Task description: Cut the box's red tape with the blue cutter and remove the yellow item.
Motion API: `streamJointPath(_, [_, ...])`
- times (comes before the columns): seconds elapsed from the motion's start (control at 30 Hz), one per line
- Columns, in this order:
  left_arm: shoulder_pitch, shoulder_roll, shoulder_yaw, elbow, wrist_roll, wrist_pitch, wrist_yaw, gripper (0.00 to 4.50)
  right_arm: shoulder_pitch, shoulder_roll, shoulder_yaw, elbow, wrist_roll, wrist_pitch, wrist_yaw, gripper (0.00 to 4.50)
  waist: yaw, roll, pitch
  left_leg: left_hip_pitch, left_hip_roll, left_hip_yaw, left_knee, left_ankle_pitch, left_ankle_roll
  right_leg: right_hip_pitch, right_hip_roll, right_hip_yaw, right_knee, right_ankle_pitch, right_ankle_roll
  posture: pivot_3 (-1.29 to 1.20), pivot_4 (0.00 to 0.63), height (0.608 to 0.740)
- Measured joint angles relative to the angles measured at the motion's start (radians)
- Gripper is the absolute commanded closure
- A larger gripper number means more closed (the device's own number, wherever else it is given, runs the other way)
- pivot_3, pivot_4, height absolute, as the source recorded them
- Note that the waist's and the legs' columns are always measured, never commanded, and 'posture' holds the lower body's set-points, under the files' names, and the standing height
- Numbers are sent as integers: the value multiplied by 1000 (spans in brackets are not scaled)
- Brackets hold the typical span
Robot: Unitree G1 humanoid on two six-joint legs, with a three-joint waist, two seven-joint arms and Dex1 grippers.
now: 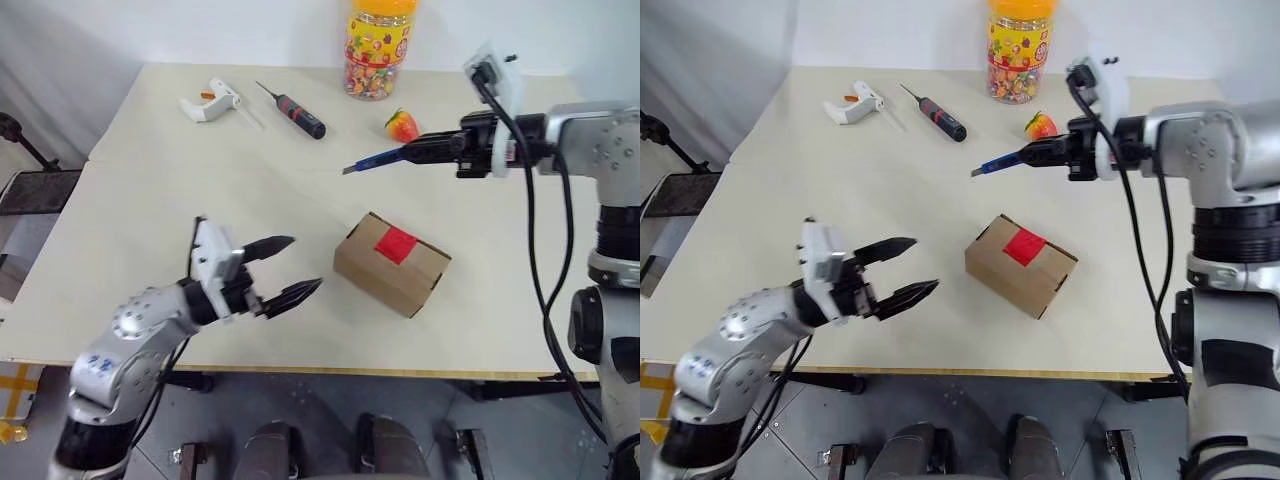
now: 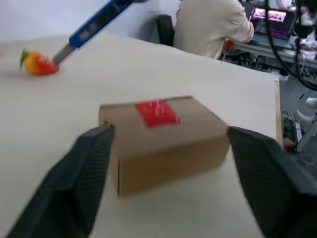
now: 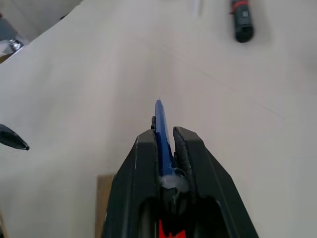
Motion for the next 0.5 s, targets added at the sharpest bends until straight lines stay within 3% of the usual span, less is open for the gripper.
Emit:
streamJointPath(0.3, [-251,-82,-145,211,94,123,0,4294,121,-19,-163,-225,75,120,-100,4333,4,0,0,0,1,2,0,1,-1,0,2,0,-2,0,0,0,150,740])
streamJointPath(0.33, [-261,-83,-154,225,99,132,-5,4487,124,-19,-170,-239,79,127,-113,4333,4,0,0,0,1,2,0,1,-1,0,1,1,-2,0,0,0,150,740])
streamJointPath(0.5, [-390,-106,-218,355,147,228,-24,4487,181,4,-247,-329,107,177,-165,4333,11,0,0,-1,0,0,1,2,0,0,1,0,-2,0,1,0,150,740])
